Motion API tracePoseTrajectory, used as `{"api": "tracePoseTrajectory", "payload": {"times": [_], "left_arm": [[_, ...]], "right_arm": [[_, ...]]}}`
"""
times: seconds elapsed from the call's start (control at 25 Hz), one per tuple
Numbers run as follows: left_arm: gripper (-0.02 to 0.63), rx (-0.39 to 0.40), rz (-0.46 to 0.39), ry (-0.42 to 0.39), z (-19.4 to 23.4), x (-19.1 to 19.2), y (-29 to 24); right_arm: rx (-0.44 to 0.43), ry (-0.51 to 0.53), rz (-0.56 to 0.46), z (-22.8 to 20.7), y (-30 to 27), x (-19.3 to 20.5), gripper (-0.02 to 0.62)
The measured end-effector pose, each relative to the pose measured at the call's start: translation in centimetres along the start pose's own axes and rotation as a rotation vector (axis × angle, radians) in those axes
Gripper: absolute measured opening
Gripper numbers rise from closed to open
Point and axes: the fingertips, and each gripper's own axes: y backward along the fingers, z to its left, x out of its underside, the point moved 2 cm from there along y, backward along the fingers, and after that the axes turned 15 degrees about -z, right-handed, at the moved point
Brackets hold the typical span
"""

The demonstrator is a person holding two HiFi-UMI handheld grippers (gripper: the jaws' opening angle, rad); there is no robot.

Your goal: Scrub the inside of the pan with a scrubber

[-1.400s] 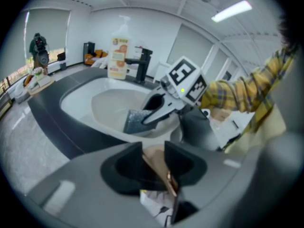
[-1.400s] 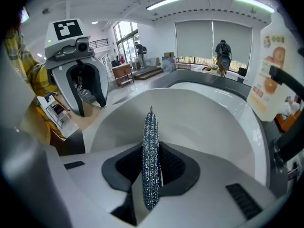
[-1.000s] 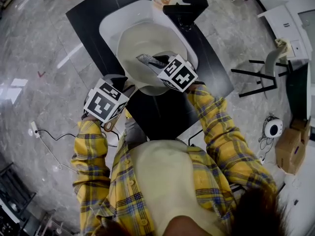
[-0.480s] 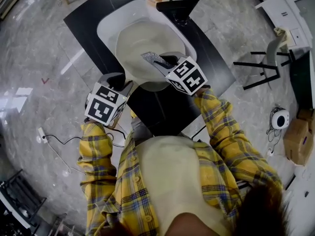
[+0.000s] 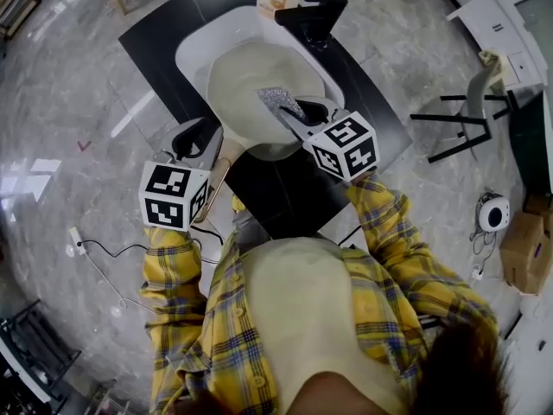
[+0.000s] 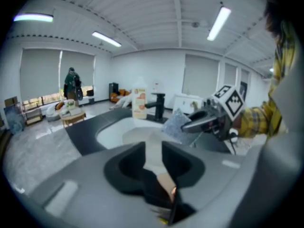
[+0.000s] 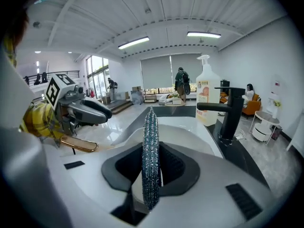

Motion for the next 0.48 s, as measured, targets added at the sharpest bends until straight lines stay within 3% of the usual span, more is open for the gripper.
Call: {"api": "tracePoseTrajectory", "payload": {"times": [0.2, 0.48], "left_arm": [[0.08, -0.1, -0.113, 0.01, 0.7, -1.6, 1.6], [0.078, -0.136, -0.165, 0.158, 0.5, -2.0, 3.3]], "right_arm": [[0.04, -0.1, -0.076, -0.3, 1.2, -1.3, 0.081], [0.084, -0.156, -0.13, -0.8, 2.5, -2.1, 0.081]]}}
